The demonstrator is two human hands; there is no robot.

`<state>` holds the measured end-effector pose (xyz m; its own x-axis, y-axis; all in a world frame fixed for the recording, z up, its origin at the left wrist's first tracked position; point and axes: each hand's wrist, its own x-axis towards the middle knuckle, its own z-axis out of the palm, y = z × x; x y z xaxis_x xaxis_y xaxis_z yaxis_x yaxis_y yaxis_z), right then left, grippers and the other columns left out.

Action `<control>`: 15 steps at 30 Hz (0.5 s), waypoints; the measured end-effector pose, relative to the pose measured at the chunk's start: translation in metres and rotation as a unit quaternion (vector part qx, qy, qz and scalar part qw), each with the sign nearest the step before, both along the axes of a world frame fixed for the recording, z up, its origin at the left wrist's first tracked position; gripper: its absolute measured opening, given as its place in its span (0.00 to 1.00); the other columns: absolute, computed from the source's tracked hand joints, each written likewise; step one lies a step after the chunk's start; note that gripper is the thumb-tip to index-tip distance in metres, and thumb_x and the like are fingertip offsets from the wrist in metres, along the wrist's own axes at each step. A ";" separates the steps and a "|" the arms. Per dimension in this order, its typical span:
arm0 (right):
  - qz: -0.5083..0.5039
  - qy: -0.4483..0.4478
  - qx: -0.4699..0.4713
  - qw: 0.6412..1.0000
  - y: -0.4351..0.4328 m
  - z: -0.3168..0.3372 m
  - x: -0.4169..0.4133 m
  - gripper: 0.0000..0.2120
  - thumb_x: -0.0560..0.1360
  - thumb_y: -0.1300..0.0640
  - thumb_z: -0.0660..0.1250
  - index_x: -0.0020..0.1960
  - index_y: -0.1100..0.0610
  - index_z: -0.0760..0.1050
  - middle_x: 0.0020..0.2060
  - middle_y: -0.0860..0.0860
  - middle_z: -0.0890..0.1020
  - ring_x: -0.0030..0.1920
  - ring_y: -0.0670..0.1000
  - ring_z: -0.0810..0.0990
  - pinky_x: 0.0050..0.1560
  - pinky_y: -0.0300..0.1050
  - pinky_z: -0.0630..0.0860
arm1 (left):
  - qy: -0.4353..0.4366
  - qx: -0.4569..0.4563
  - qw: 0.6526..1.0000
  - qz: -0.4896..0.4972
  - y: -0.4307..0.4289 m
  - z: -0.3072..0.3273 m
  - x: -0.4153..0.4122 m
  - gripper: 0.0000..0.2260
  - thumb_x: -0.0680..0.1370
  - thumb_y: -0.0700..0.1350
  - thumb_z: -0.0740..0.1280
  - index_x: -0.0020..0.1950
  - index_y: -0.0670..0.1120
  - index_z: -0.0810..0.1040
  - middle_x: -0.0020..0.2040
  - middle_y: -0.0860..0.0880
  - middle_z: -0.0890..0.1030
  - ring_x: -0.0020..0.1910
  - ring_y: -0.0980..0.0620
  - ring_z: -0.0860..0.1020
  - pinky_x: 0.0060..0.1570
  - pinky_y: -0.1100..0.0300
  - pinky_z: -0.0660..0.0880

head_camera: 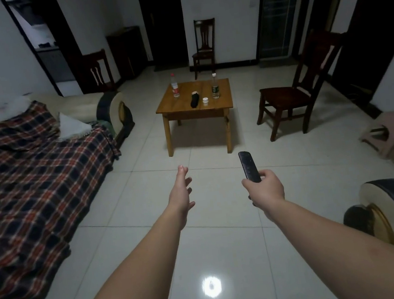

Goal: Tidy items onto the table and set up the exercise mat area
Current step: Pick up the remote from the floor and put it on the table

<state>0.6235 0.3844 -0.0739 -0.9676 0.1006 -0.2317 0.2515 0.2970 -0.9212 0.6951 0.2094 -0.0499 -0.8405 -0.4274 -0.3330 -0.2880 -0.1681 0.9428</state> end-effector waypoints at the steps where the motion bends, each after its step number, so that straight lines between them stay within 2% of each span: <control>1: 0.001 0.000 0.002 1.000 -0.006 -0.002 -0.020 0.11 0.70 0.55 0.69 0.52 0.52 0.72 0.44 0.51 0.81 0.44 0.58 0.83 0.47 0.56 0.82 | -0.002 -0.004 1.000 0.001 -0.004 0.000 -0.018 0.28 0.79 0.66 0.48 0.76 0.56 0.62 0.75 0.49 0.66 0.74 0.45 0.64 0.70 0.42 0.63; 6: 0.013 0.000 -0.010 1.000 -0.035 -0.003 -0.133 0.12 0.71 0.56 0.70 0.52 0.52 0.72 0.44 0.52 0.81 0.43 0.58 0.83 0.47 0.58 0.82 | -0.006 -0.024 1.000 0.015 -0.028 0.008 -0.125 0.28 0.80 0.65 0.47 0.77 0.55 0.60 0.76 0.49 0.64 0.75 0.44 0.62 0.71 0.40 0.61; 15: 0.044 0.000 -0.025 0.999 -0.095 0.010 -0.298 0.12 0.71 0.55 0.69 0.53 0.51 0.72 0.44 0.53 0.82 0.41 0.57 0.82 0.40 0.52 0.80 | -0.011 -0.018 0.999 0.044 -0.078 0.016 -0.284 0.29 0.80 0.66 0.47 0.77 0.55 0.60 0.77 0.49 0.63 0.75 0.44 0.61 0.71 0.40 0.60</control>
<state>0.3255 0.2891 -0.0639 -0.9720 0.0039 -0.2351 0.2272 0.2719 -0.9351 0.4106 0.1314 -0.0344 -0.7921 -0.5105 -0.3346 -0.2949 -0.1599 0.9421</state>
